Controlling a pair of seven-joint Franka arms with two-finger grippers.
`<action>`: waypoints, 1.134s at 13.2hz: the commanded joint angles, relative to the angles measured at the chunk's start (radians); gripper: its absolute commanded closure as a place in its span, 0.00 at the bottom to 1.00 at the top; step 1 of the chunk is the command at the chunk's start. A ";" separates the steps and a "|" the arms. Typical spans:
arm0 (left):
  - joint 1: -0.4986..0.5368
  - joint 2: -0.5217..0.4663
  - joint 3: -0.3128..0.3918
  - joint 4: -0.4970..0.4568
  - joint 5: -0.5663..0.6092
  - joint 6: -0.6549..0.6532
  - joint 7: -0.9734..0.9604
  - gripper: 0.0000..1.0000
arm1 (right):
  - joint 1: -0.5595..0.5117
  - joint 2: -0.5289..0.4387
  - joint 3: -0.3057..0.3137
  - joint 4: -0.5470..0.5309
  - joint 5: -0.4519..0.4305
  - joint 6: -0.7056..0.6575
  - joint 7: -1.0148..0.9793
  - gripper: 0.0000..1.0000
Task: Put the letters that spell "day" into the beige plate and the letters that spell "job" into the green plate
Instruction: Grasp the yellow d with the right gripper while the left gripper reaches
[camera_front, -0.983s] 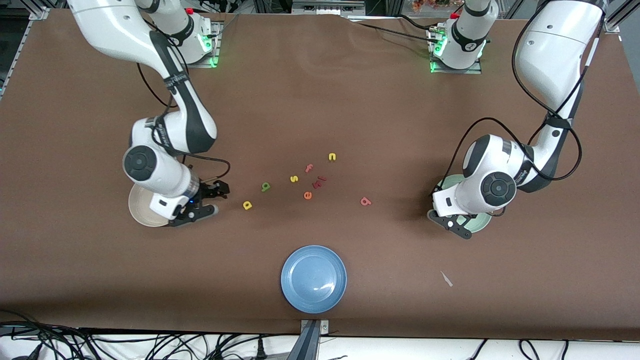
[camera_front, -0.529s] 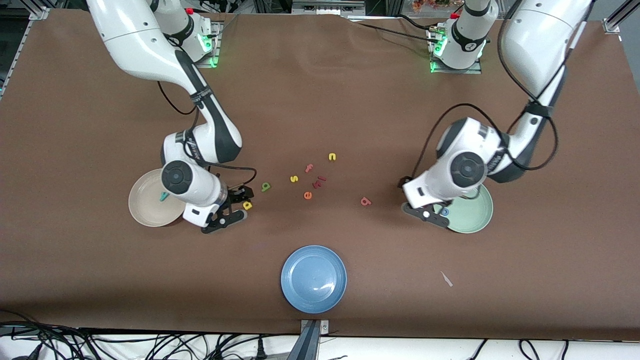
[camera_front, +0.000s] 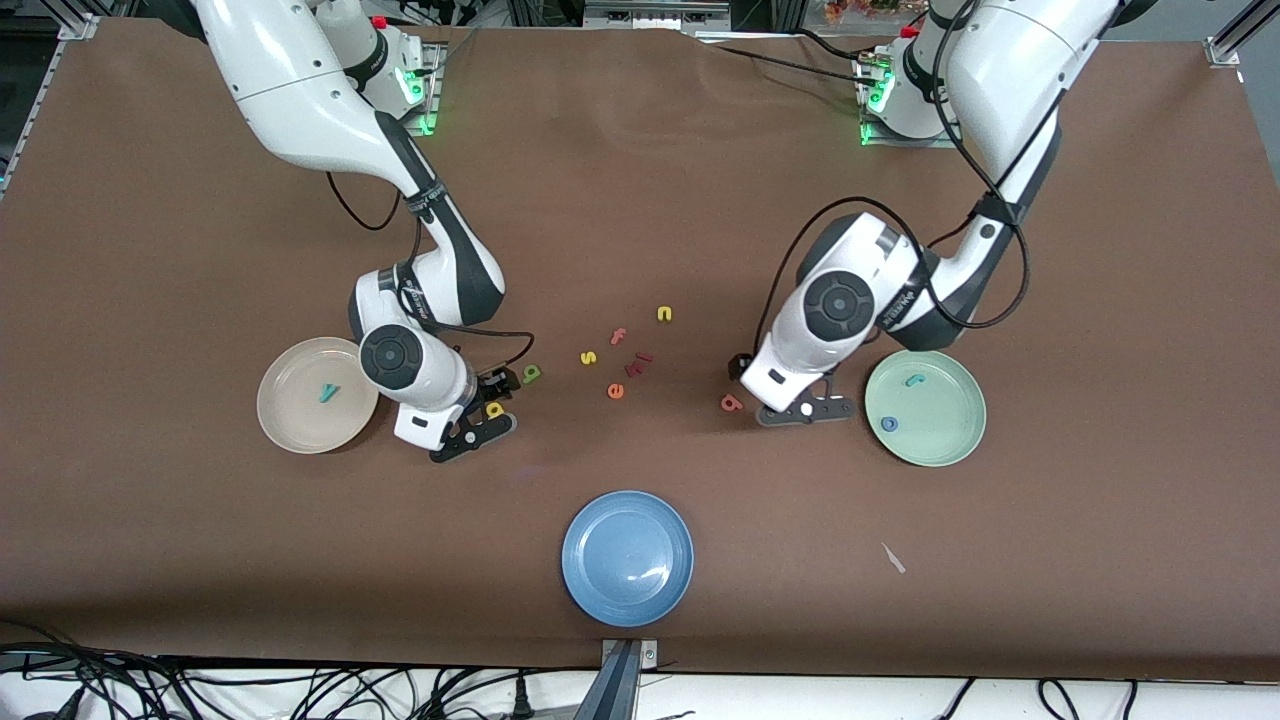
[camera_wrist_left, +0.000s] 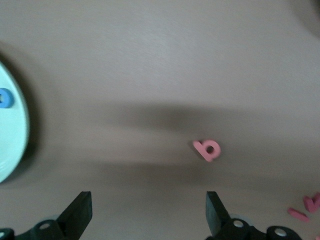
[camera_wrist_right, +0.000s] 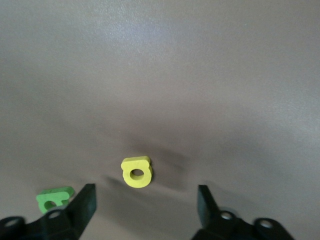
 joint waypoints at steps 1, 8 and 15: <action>-0.008 0.055 -0.004 0.031 -0.006 -0.003 -0.164 0.02 | 0.019 0.041 -0.001 0.033 -0.036 0.027 0.001 0.23; -0.067 0.173 -0.004 0.079 -0.006 0.171 -0.537 0.08 | 0.022 0.044 -0.001 0.033 -0.037 0.030 0.000 0.53; -0.116 0.252 0.016 0.139 0.006 0.195 -0.573 0.23 | 0.022 0.046 0.001 0.035 -0.033 0.030 0.006 0.58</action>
